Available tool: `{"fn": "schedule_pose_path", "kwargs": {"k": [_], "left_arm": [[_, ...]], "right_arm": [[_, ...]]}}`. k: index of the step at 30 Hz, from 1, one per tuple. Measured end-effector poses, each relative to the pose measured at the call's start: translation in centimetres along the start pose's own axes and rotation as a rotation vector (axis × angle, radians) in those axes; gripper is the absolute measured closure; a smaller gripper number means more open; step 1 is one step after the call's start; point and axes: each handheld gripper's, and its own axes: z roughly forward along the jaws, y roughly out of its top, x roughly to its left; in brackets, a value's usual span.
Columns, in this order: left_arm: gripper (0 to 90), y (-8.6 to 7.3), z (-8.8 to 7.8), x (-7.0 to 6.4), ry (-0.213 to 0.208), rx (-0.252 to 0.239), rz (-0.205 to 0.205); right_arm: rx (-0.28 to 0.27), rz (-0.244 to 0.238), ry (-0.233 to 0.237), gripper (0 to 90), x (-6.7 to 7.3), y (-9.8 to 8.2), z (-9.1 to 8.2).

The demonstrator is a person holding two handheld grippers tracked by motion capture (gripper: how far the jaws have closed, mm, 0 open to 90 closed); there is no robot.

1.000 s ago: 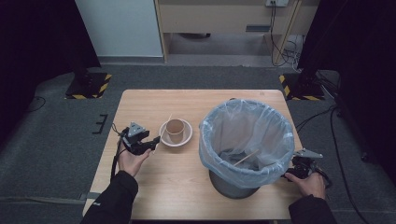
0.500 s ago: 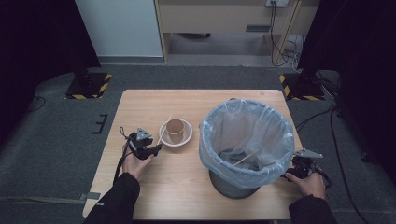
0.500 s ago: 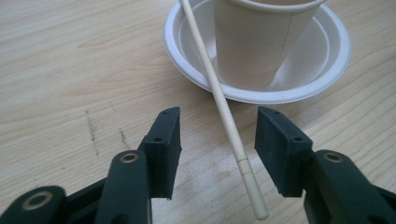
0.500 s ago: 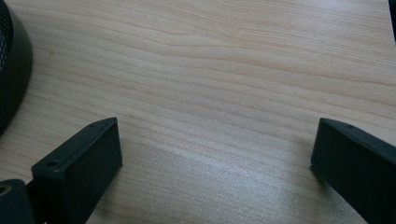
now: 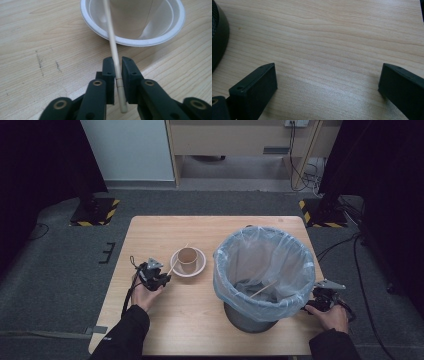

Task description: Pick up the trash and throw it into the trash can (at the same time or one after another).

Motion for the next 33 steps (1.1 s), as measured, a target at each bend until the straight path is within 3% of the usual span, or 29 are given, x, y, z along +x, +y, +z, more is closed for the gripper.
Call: {"fn": "schedule_pose_path", "kwargs": {"k": [16,24,28,32,33], "left_arm": [[85.1,0.5,-1.3,0.5,0.026,-0.056,-0.026],[85.1,1.0,-2.9,0.9,0.05,-0.132,-0.042],[85.1,1.5,-4.0,1.0,0.045,-0.19,-0.056],[85.1,1.8,-4.7,1.0,0.04,-0.218,-0.057],[85.1,2.1,-5.3,1.0,0.035,-0.246,-0.061]], "right_arm": [[-0.002,0.001,-0.001,2.0,0.0,0.0,0.0],[-0.001,0.0,-0.001,2.0,0.0,0.0,0.0],[0.0,0.001,0.0,2.0,0.0,0.0,0.0],[0.001,0.004,0.0,2.0,0.0,0.0,0.0],[-0.002,0.004,-0.001,2.0,0.0,0.0,0.0]]}}
